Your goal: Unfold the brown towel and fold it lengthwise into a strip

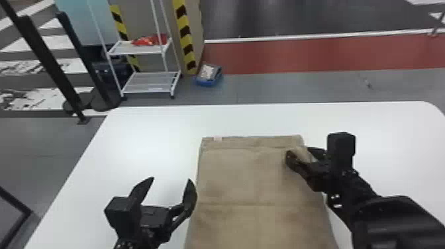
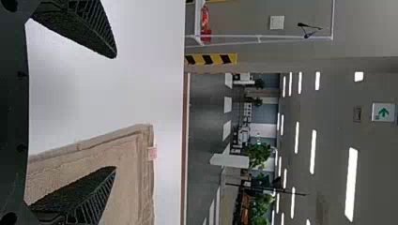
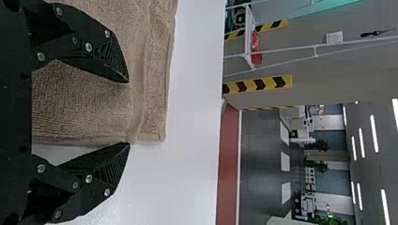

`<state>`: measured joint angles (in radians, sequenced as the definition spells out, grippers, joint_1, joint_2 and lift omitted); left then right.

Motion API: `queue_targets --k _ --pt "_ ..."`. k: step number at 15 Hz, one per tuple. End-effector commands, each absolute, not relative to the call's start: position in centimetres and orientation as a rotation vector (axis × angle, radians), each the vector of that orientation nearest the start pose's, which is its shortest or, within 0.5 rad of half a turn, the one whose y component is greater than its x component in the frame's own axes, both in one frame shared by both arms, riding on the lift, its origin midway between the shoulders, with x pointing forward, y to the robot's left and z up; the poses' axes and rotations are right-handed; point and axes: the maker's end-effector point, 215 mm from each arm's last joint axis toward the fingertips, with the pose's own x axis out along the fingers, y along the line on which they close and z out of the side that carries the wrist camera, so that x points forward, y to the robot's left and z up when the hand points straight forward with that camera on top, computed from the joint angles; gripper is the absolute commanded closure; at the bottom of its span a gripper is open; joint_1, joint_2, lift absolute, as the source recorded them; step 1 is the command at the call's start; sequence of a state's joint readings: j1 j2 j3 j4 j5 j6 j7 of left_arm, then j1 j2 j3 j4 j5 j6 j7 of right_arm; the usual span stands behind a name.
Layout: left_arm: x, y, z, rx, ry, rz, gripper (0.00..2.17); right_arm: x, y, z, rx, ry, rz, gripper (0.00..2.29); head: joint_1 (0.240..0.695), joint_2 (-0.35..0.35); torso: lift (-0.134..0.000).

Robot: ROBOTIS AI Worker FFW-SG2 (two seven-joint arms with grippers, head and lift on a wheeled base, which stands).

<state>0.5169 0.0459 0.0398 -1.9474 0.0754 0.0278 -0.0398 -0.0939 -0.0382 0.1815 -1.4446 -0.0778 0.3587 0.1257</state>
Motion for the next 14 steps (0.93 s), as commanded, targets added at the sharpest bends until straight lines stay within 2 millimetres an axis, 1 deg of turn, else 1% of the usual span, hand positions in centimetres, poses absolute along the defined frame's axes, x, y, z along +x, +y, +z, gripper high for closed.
queue_targets --k 1,4,5,7,8,14 --pt "43.13 24.76 -40.57 -0.020 0.166 -0.019 0.01 58.59 -11.07 -46.01 0.009 0.398 0.303 0.58 0.695 0.146 -0.126" --pt "43.09 24.78 -40.55 -0.018 0.166 -0.020 0.02 58.78 -10.84 -45.76 0.006 0.395 0.307 0.59 0.695 0.148 -0.126" --pt "43.09 24.78 -40.55 -0.018 0.166 -0.020 0.02 58.77 -10.83 -45.75 0.007 0.395 0.307 0.70 0.695 0.149 -0.126" --pt "43.09 24.78 -40.55 -0.018 0.166 -0.020 0.02 58.77 -10.80 -45.60 0.007 0.392 0.308 0.71 0.695 0.150 -0.126" --pt "43.10 24.80 -40.55 -0.017 0.166 -0.020 0.02 58.87 -10.82 -45.44 0.004 0.389 0.307 0.79 0.695 0.151 -0.126" --pt "43.13 24.93 -40.63 -0.013 0.168 -0.024 0.02 58.62 -10.98 -46.19 0.002 0.416 0.305 0.80 0.695 0.151 -0.126"
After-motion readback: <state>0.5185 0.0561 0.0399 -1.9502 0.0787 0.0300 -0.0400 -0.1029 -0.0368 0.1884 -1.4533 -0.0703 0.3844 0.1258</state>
